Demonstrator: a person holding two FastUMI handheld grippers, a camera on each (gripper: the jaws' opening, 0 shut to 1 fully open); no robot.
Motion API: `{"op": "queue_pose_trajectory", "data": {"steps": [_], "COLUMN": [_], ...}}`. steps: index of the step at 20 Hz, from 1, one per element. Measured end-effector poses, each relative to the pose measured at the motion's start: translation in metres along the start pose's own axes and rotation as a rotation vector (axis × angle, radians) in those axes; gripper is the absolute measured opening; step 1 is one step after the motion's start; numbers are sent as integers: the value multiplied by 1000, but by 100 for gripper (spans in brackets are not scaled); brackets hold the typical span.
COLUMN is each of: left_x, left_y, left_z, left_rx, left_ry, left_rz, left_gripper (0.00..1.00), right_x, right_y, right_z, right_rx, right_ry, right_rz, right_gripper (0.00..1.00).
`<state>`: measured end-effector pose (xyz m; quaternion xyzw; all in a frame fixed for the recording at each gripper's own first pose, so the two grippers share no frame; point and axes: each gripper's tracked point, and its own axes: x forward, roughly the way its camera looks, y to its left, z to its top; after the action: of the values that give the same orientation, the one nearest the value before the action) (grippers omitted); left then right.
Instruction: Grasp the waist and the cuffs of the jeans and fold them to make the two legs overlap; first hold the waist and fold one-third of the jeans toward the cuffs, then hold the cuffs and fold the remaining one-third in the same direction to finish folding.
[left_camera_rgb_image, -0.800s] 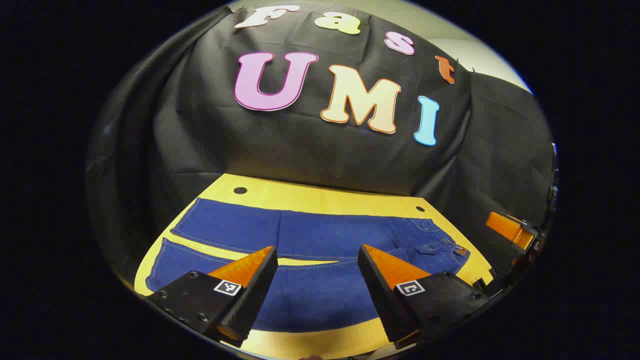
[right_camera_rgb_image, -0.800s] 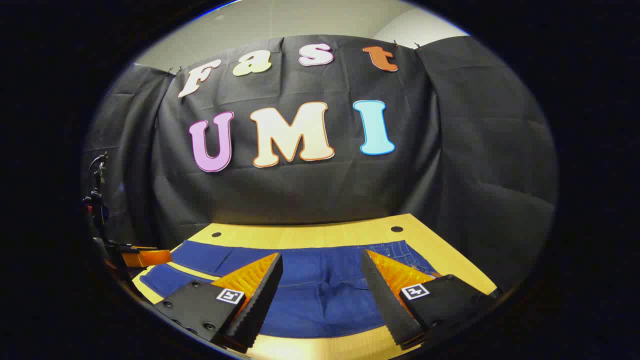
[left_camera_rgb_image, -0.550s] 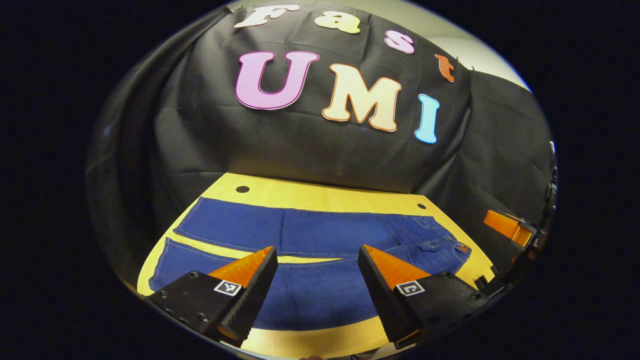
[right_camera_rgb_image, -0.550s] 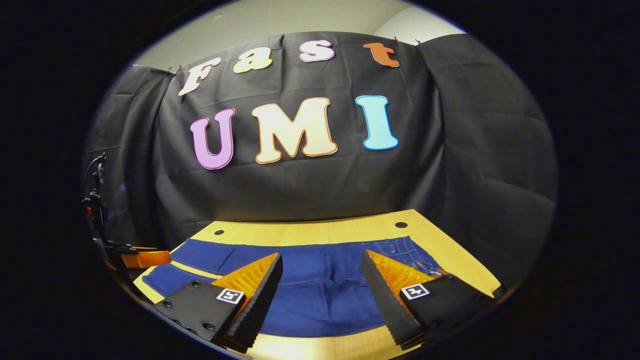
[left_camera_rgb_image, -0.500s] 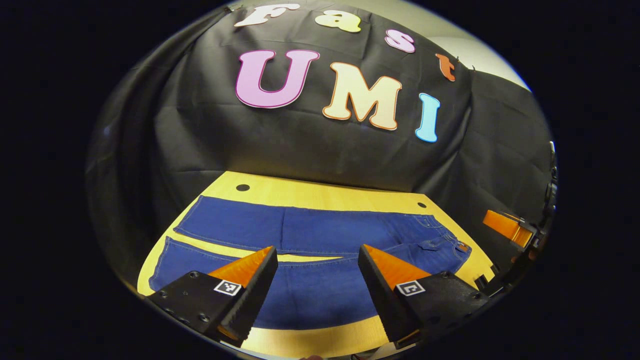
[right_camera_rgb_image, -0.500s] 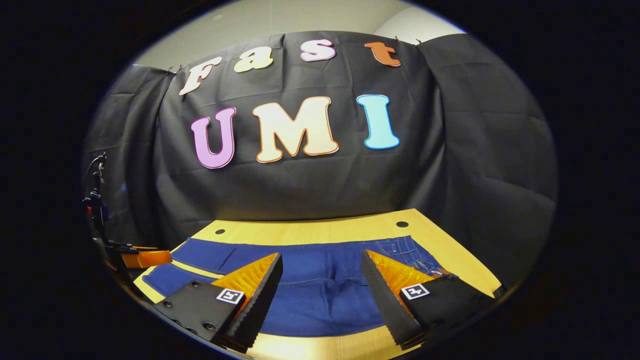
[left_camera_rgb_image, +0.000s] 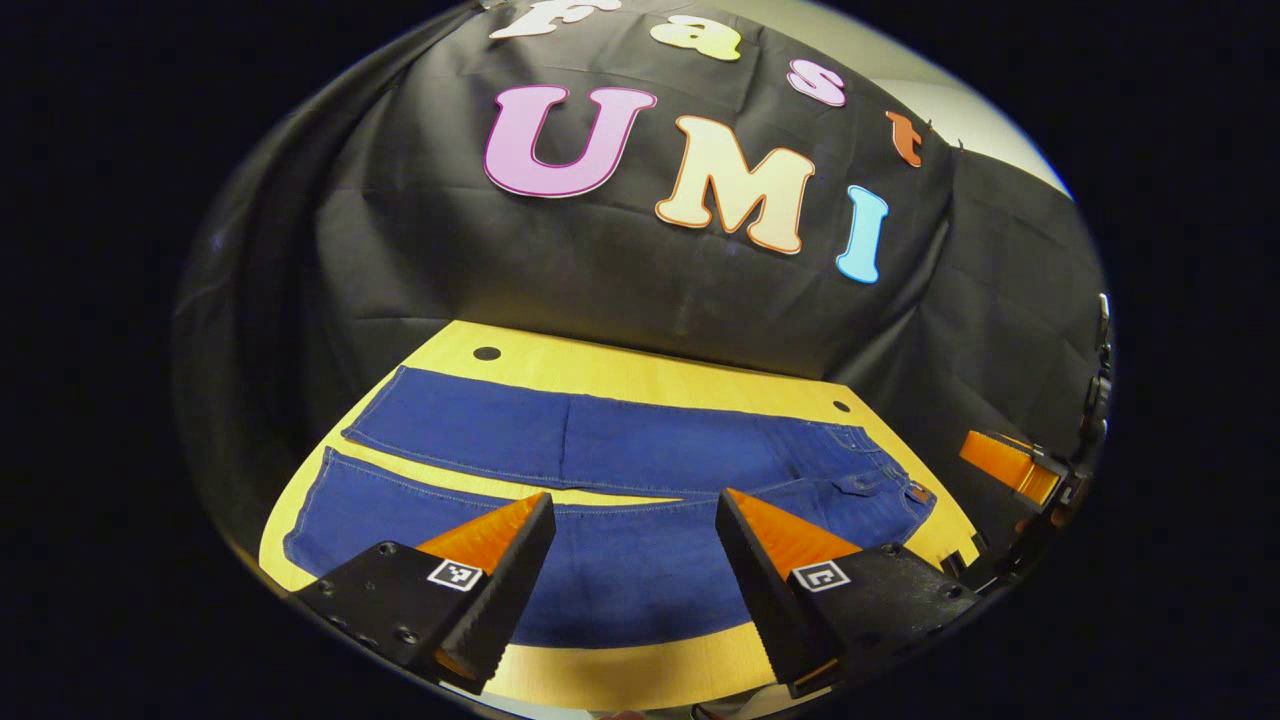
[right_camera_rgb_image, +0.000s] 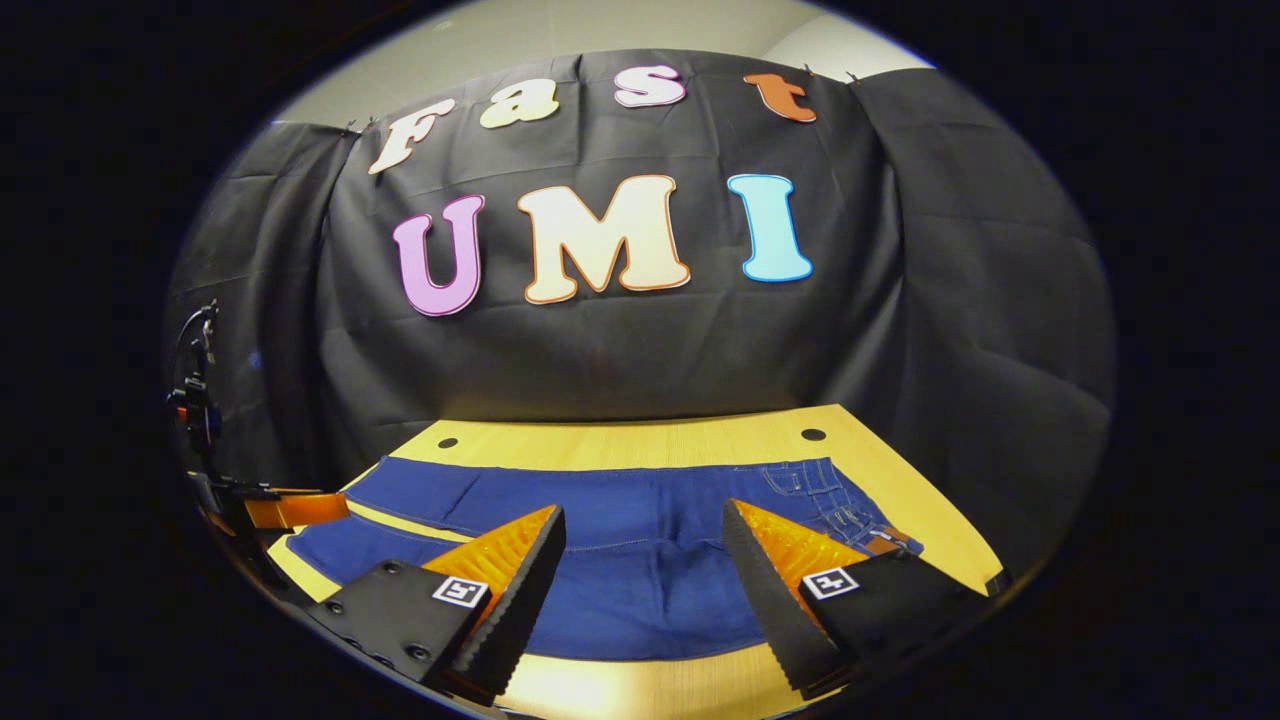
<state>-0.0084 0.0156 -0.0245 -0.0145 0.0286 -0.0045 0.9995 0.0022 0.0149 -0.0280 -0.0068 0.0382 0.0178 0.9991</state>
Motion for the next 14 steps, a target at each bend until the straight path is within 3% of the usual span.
{"op": "queue_pose_trajectory", "data": {"steps": [4,5,8,11,12,14], "left_x": [-8,-9,-13,-22,-25,-31], "left_y": [12,18,42,78,90,121], "left_z": [-7,-11,-35,-65,-72,-89], "left_rx": [43,54,106,191,229,347], "left_ry": [30,43,137,271,301,401], "left_rz": [-41,-54,-114,-170,-189,-220], "left_gripper": [96,96,96,96,96,96], "right_x": [-2,-1,-1,-2,-4,-8], "right_y": [-2,-1,3,10,12,17], "right_z": [-14,-17,-21,-27,-31,-40], "right_rx": [24,30,22,2,1,12], "right_ry": [35,47,65,80,89,111], "right_rz": [-6,-6,-10,0,5,17], "right_gripper": [98,94,98,98,94,98]}}
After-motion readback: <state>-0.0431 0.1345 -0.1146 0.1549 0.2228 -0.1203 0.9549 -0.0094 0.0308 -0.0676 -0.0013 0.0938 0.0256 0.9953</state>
